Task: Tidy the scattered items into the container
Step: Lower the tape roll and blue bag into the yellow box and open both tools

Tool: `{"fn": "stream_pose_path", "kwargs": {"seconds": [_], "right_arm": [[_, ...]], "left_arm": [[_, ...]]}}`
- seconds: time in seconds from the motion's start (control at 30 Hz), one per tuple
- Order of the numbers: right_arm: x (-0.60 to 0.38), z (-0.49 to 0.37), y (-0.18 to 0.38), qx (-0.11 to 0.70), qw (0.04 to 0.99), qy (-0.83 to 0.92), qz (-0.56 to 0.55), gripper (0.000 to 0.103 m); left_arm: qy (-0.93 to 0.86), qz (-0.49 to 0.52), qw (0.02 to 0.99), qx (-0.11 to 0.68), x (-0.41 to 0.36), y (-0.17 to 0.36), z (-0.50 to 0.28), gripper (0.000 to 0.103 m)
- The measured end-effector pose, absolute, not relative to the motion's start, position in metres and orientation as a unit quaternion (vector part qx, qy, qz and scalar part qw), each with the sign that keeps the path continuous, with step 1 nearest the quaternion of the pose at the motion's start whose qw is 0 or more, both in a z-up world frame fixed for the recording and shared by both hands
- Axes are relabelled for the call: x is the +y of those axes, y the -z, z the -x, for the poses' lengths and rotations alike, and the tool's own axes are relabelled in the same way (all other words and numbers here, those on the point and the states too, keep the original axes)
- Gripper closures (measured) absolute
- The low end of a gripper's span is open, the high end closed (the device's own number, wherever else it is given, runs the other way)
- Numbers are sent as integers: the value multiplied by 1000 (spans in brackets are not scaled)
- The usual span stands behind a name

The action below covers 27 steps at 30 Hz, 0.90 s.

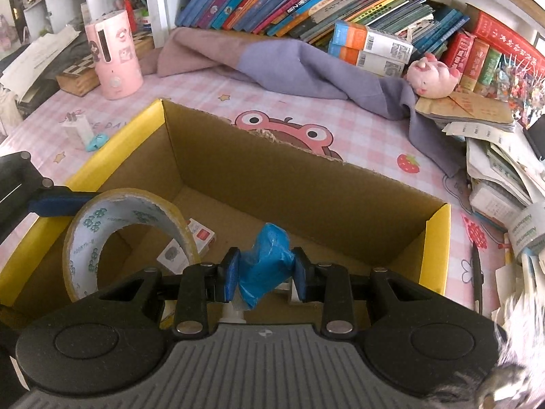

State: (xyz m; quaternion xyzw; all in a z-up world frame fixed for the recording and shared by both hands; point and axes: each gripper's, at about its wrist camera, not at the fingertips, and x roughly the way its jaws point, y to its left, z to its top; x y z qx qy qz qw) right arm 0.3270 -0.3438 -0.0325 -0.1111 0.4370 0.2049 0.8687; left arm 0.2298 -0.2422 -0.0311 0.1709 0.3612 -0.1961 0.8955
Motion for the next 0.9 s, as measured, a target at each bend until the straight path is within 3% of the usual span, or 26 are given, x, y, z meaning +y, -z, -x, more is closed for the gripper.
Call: {"fn": "stream_pose_path", "kwargs": {"seconds": [0.3, 0.43, 0.9], "right_arm": [[-345, -327, 31, 434, 872, -200, 103, 72], [-348, -323, 27, 428, 877, -199, 93, 63], [-353, -299, 2, 390, 899, -188, 65, 54]], "left_arm": [[187, -161, 898, 363, -240, 30, -228, 10], [184, -159, 900, 361, -239, 29, -226, 10], [197, -132, 915, 325, -232, 13, -204, 6]]}}
